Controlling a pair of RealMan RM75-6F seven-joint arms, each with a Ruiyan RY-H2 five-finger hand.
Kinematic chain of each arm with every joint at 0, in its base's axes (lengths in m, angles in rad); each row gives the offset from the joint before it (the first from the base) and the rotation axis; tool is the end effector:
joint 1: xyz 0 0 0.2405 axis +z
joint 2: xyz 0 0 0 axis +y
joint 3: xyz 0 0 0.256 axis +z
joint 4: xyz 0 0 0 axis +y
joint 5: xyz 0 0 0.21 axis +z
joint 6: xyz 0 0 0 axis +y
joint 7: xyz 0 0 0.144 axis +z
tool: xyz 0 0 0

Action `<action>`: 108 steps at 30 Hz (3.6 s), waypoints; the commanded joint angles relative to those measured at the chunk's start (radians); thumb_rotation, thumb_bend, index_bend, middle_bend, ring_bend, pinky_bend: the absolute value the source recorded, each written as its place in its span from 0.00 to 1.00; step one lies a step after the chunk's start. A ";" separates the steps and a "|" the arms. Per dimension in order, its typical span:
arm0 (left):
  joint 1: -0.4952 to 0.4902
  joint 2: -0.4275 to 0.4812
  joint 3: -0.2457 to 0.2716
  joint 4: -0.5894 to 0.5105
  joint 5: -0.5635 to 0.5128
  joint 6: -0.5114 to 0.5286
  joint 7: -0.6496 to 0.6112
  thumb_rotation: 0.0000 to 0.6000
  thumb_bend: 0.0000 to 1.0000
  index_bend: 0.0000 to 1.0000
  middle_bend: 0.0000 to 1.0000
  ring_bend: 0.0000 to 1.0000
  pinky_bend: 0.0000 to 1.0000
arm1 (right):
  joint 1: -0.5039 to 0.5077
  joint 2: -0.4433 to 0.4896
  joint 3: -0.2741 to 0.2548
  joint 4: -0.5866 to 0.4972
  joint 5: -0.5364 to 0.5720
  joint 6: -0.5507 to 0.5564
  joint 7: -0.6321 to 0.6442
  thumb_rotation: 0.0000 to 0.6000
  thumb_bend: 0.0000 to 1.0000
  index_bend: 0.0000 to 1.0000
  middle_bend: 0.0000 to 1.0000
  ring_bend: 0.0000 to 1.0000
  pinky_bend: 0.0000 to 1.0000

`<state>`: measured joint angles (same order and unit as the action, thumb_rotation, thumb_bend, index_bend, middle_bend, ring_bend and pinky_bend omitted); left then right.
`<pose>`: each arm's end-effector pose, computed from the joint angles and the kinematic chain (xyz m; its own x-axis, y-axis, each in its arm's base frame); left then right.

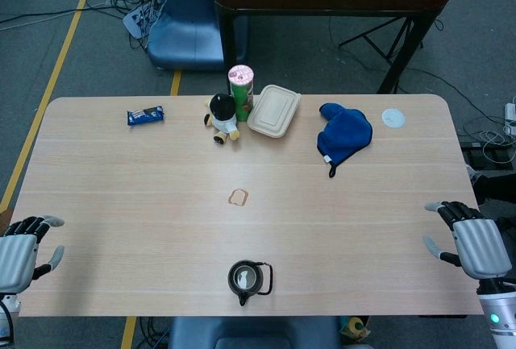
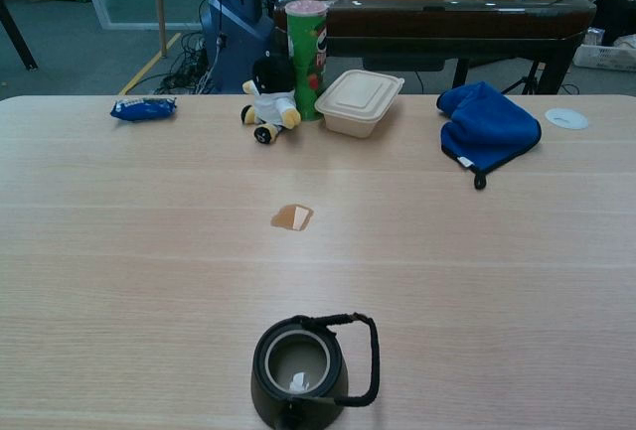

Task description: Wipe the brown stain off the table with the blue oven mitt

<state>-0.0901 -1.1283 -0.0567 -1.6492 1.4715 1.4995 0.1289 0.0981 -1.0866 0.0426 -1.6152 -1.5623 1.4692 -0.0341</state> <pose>-0.3042 0.1833 0.1570 0.4671 -0.0156 0.8841 0.8842 0.0124 -0.4669 -0.3039 -0.1833 0.1625 0.4586 -0.0143 0.8885 -0.8861 -0.0826 0.4560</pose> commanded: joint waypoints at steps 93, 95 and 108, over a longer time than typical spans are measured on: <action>0.047 0.027 -0.011 -0.035 -0.038 0.045 0.028 1.00 0.30 0.35 0.32 0.26 0.26 | 0.925 -0.761 0.243 1.302 0.500 -1.112 -0.021 1.00 0.17 0.00 0.13 0.10 0.26; 0.049 0.027 -0.011 -0.033 -0.043 0.045 0.026 1.00 0.30 0.35 0.32 0.26 0.26 | 0.935 -0.780 0.241 1.333 0.488 -1.118 -0.011 1.00 0.17 0.00 0.13 0.10 0.25; 0.054 0.027 -0.012 -0.025 -0.052 0.041 0.020 1.00 0.30 0.35 0.32 0.26 0.26 | 0.960 -0.840 0.241 1.432 0.443 -1.168 0.043 1.00 0.21 0.00 0.15 0.10 0.25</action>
<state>-0.0362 -1.1013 -0.0685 -1.6740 1.4192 1.5410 0.1492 1.0584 -1.9256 0.2837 -0.1849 -1.1177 0.3032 0.0068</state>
